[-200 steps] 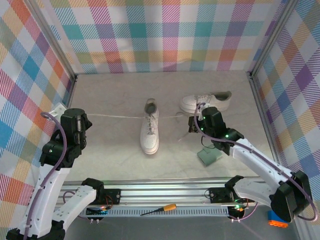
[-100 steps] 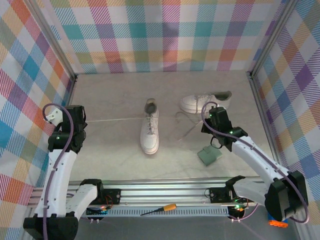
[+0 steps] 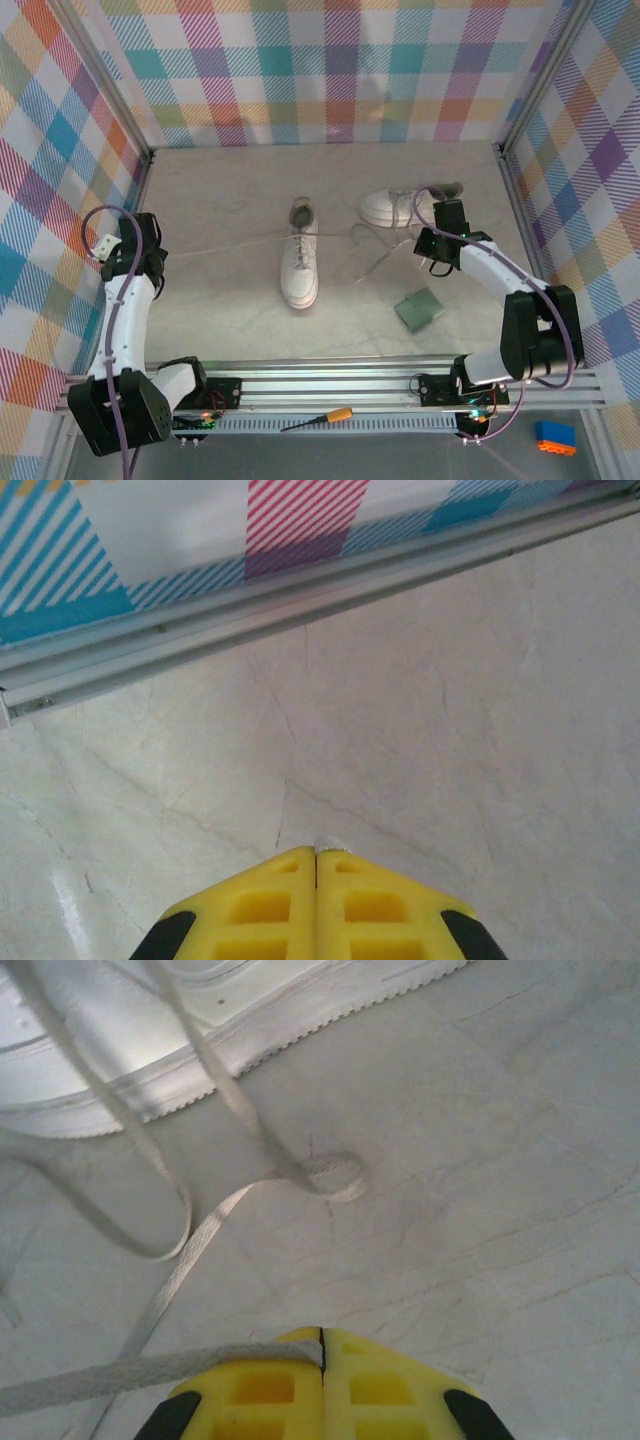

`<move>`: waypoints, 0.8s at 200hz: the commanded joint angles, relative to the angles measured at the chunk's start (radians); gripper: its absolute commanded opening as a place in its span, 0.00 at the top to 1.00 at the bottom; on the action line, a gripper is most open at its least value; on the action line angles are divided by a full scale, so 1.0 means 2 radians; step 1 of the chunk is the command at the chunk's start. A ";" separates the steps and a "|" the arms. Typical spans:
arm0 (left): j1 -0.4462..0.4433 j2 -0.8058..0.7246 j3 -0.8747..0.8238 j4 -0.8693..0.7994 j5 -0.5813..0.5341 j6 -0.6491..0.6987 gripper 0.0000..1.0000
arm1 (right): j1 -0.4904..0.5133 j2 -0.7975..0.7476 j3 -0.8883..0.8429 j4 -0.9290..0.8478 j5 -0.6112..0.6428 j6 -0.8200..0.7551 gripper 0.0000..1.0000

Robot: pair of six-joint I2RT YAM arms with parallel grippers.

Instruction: Tie the shoes

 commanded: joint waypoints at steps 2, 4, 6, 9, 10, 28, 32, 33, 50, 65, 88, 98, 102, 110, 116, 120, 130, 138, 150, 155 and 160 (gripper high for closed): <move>0.008 0.019 -0.005 0.016 0.007 -0.012 1.00 | -0.009 0.027 0.025 0.007 -0.024 -0.007 1.00; 0.008 0.022 -0.005 0.017 0.006 -0.012 1.00 | -0.009 0.031 0.027 0.007 -0.027 -0.008 1.00; 0.008 0.023 -0.006 0.018 0.006 -0.012 1.00 | -0.009 0.033 0.028 0.006 -0.028 -0.008 1.00; 0.009 0.026 -0.007 0.018 0.006 -0.013 1.00 | -0.009 0.036 0.029 0.006 -0.030 -0.008 1.00; 0.009 0.027 -0.007 0.018 0.006 -0.013 1.00 | -0.009 0.037 0.030 0.006 -0.030 -0.008 1.00; 0.011 0.044 -0.009 0.019 0.007 -0.015 1.00 | -0.009 0.050 0.034 0.004 -0.034 -0.009 1.00; 0.012 0.047 -0.009 0.019 0.007 -0.016 1.00 | -0.009 0.050 0.035 0.004 -0.032 -0.010 1.00; 0.011 0.048 -0.009 0.019 0.007 -0.016 1.00 | -0.009 0.050 0.035 0.004 -0.032 -0.010 1.00; 0.013 0.054 -0.011 0.021 0.004 -0.018 1.00 | -0.011 0.055 0.038 -0.002 -0.019 -0.011 1.00; 0.019 0.059 -0.014 0.023 0.008 -0.020 1.00 | -0.015 0.061 0.042 -0.007 -0.012 -0.010 1.00; 0.035 0.070 -0.019 0.026 0.015 -0.025 1.00 | -0.026 0.076 0.050 -0.017 -0.015 -0.004 1.00; 0.039 0.073 -0.021 0.026 0.017 -0.026 1.00 | -0.029 0.079 0.052 -0.019 -0.017 -0.001 1.00; 0.041 0.073 -0.023 0.027 0.019 -0.026 1.00 | -0.031 0.079 0.052 -0.019 -0.017 -0.001 1.00; 0.043 0.073 -0.025 0.028 0.021 -0.026 1.00 | -0.031 0.079 0.052 -0.019 -0.017 -0.002 1.00; 0.043 0.073 -0.026 0.027 0.022 -0.026 1.00 | -0.032 0.078 0.052 -0.019 -0.015 -0.001 1.00; 0.043 0.073 -0.026 0.027 0.021 -0.026 1.00 | -0.032 0.078 0.052 -0.020 -0.014 -0.001 1.00; 0.043 0.069 -0.026 0.025 0.020 -0.026 1.00 | -0.032 0.076 0.051 -0.020 -0.014 -0.002 1.00; 0.043 0.063 -0.026 0.024 0.017 -0.025 1.00 | -0.032 0.075 0.051 -0.021 -0.014 -0.002 1.00; 0.045 0.056 -0.026 0.021 0.012 -0.024 1.00 | -0.032 0.073 0.051 -0.023 -0.010 -0.001 1.00; 0.045 0.055 -0.026 0.020 0.011 -0.022 1.00 | -0.032 0.074 0.051 -0.024 -0.009 -0.001 1.00; 0.047 0.054 -0.026 0.019 0.012 -0.021 1.00 | -0.032 0.074 0.052 -0.024 -0.008 -0.001 1.00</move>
